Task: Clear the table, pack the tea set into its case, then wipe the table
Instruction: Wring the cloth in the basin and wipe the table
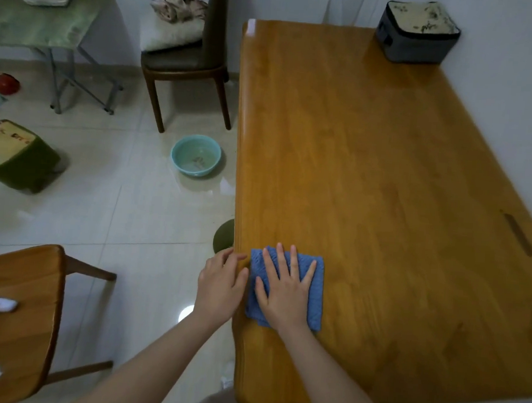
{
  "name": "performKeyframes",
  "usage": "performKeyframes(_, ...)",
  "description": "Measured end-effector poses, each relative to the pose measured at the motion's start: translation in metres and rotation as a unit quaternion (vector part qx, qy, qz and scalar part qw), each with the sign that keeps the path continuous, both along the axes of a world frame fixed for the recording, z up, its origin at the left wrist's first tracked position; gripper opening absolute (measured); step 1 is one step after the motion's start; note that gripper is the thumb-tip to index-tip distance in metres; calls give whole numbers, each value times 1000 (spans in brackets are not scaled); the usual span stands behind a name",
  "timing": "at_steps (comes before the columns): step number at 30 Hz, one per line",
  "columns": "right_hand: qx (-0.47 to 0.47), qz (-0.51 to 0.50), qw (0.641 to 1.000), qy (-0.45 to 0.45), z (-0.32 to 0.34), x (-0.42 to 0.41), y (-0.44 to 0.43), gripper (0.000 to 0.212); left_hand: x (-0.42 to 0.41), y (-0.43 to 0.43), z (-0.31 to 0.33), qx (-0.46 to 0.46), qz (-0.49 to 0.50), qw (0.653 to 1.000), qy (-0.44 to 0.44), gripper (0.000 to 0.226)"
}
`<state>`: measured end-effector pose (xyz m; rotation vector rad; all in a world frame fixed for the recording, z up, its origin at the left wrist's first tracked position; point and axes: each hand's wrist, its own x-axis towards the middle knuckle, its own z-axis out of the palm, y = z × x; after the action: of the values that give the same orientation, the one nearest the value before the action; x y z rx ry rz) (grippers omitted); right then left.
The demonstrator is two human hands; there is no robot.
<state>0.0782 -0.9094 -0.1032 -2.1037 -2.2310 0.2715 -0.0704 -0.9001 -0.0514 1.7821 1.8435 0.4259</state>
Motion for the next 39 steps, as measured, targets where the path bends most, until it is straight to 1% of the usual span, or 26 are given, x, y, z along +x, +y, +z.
performKeyframes(3,-14,-5,1000,-2,0,-3,-25,62,0,1,-1,-6,9,1000,0,35)
performKeyframes(10,-26,26,999,-10,0,7,-59,70,24,-10,2,-15,-7,1000,-14,34)
performKeyframes(16,-32,29,999,11,4,24,-81,68,49,-27,-2,-35,21,999,-3,35)
performKeyframes(21,-24,65,997,17,3,71,-100,65,83,-41,-4,-27,29,999,31,39)
performKeyframes(26,-26,76,997,9,0,135,-103,63,126,-73,-14,-48,42,998,-14,43)
performKeyframes(29,-29,80,996,6,0,164,-100,62,152,-91,-19,-36,53,998,-6,47)
performKeyframes(36,0,56,998,-4,-4,231,-93,62,190,-118,-18,-21,112,993,-6,50)
performKeyframes(39,12,38,999,-5,1,242,-94,62,192,-128,-11,-15,125,992,2,50)
